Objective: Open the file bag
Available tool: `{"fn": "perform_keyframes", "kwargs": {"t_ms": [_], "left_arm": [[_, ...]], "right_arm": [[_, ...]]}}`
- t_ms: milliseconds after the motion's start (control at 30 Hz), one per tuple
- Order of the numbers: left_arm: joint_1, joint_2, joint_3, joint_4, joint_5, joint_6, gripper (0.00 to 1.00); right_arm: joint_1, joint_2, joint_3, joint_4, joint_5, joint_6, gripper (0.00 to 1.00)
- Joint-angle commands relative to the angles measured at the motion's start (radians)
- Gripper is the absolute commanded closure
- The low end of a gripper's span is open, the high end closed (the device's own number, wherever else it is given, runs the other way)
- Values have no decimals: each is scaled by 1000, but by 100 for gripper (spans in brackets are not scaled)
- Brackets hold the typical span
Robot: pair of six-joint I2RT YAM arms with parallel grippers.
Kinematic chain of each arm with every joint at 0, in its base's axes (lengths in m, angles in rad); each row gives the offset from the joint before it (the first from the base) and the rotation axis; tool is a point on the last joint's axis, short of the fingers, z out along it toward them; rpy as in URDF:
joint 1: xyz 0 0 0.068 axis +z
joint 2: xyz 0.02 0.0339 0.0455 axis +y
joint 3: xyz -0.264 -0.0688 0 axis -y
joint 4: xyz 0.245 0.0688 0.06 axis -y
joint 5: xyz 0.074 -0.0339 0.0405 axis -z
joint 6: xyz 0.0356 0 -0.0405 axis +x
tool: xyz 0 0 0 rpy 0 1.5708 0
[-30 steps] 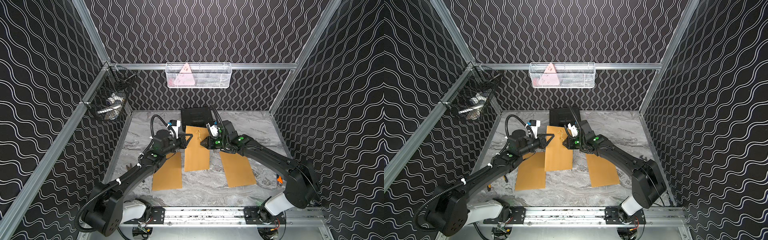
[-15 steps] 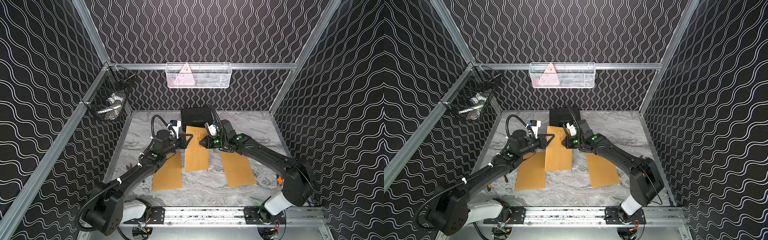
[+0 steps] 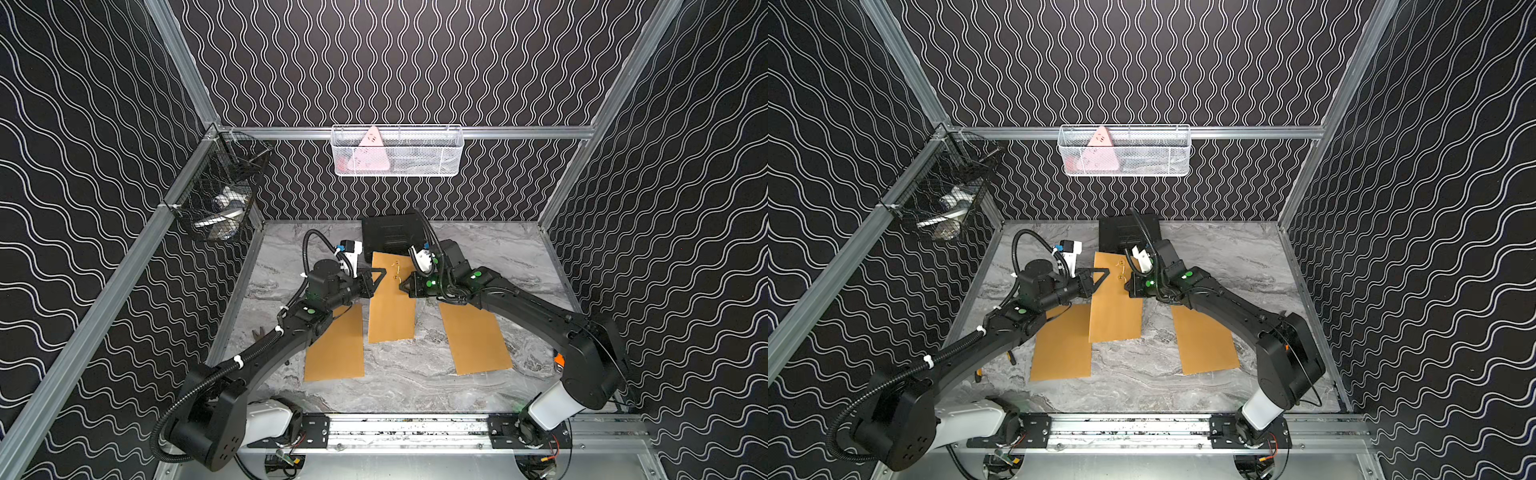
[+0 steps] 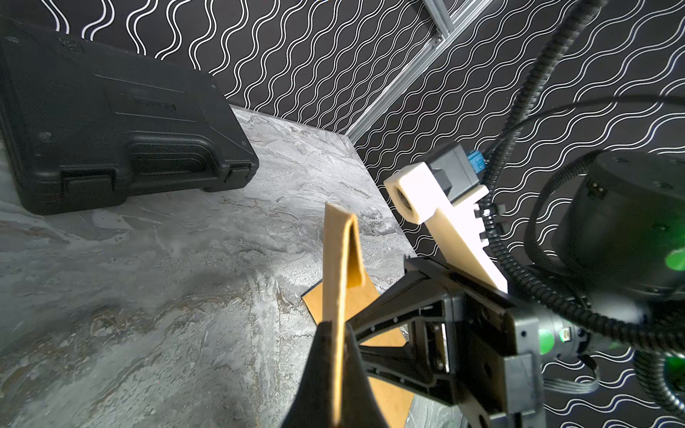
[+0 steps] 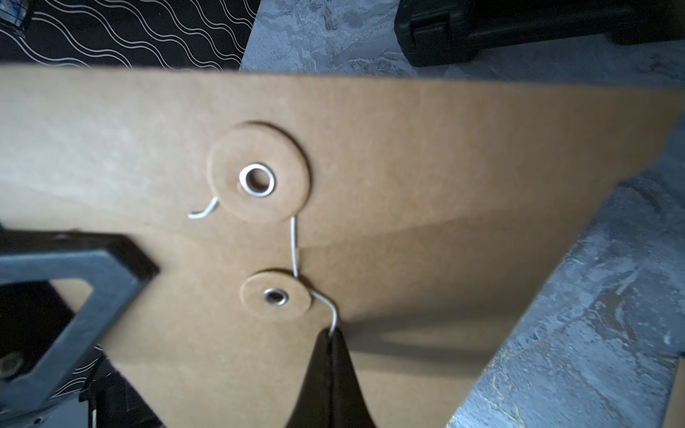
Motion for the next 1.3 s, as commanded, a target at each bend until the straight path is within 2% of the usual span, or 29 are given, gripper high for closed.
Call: {"fn": "perform_keyframes", "kwargs": {"t_ms": [0,400,1267], "left_arm": [[-2,-1,-4,58,15,-18,100],[-1,-8,-12,55,11,-15,100],[0,5,-36,96,26,-39,100]], "right_arm": [[3,0,11,14,13,-3,97],[2,-8,26,-2,57,-13,100],[24,15,119,-39,42,-50,100]]}}
